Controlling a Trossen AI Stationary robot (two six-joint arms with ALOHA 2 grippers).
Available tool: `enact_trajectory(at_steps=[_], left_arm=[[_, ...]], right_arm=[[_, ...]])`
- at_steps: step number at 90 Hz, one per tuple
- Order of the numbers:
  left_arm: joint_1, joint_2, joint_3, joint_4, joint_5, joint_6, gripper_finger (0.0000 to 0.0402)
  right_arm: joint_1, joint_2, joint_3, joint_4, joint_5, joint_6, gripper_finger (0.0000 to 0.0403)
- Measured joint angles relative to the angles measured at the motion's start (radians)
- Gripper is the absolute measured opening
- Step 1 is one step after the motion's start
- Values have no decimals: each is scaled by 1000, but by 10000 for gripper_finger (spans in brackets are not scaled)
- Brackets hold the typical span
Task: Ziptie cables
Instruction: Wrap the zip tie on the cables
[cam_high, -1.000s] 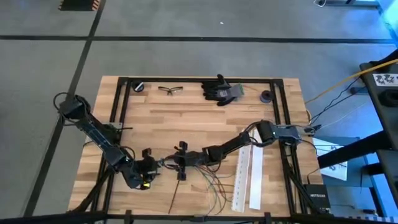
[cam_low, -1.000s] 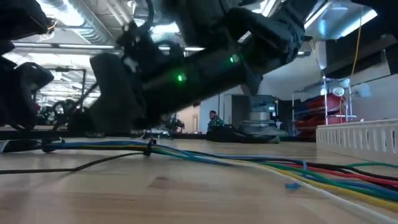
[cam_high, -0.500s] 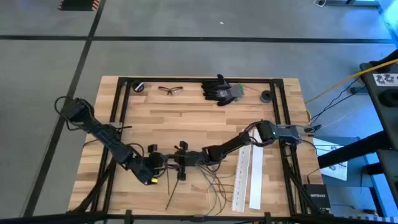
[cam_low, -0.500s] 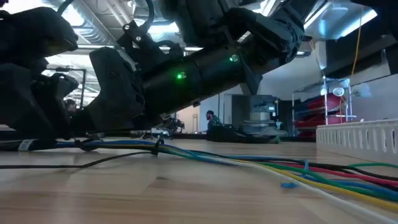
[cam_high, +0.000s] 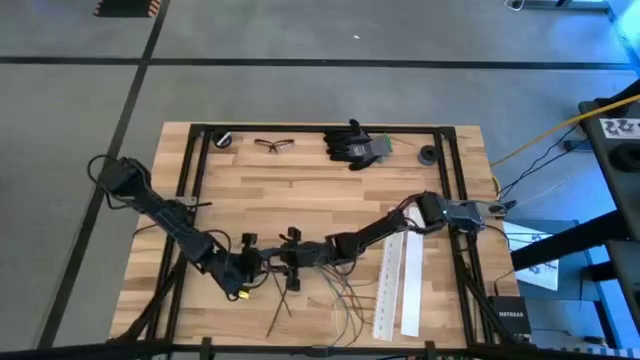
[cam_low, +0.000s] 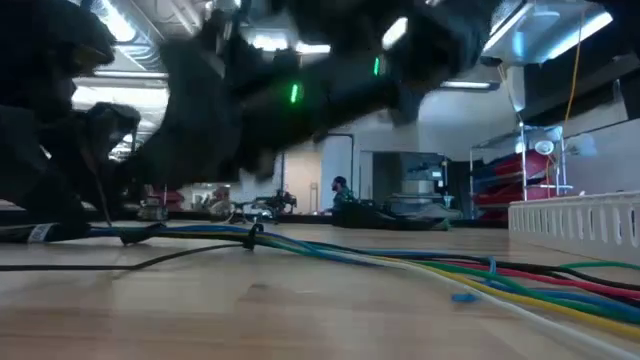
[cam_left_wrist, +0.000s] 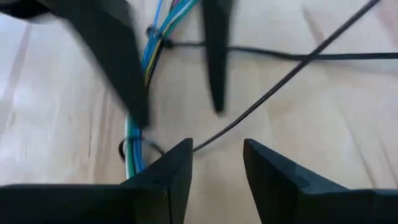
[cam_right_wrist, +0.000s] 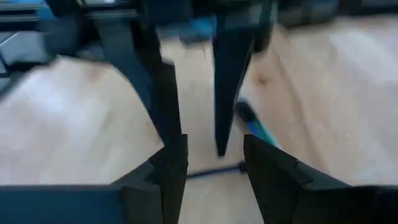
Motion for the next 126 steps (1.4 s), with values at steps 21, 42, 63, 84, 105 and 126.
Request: enact_trajectory(at_steps=[21, 42, 63, 84, 105, 126], left_arm=[[38, 28, -1, 36, 12, 208, 127], [71, 126, -1, 182, 69, 363, 127], [98, 152, 5, 227, 56, 307, 48], [101, -26, 26, 163, -41, 207, 1], [137, -211, 30, 52, -56, 97, 0], [177, -228, 30, 24, -55, 62, 0]], right_arm=[[0, -119, 0, -171, 71, -51, 143], [0, -131, 0, -170, 78, -42, 143], [1, -155, 0, -235, 106, -42, 143], [29, -316, -23, -458, 366, -82, 143], [59, -382, -283, -101, 398, -50, 143], [53, -208, -478, 429, 254, 57, 143]])
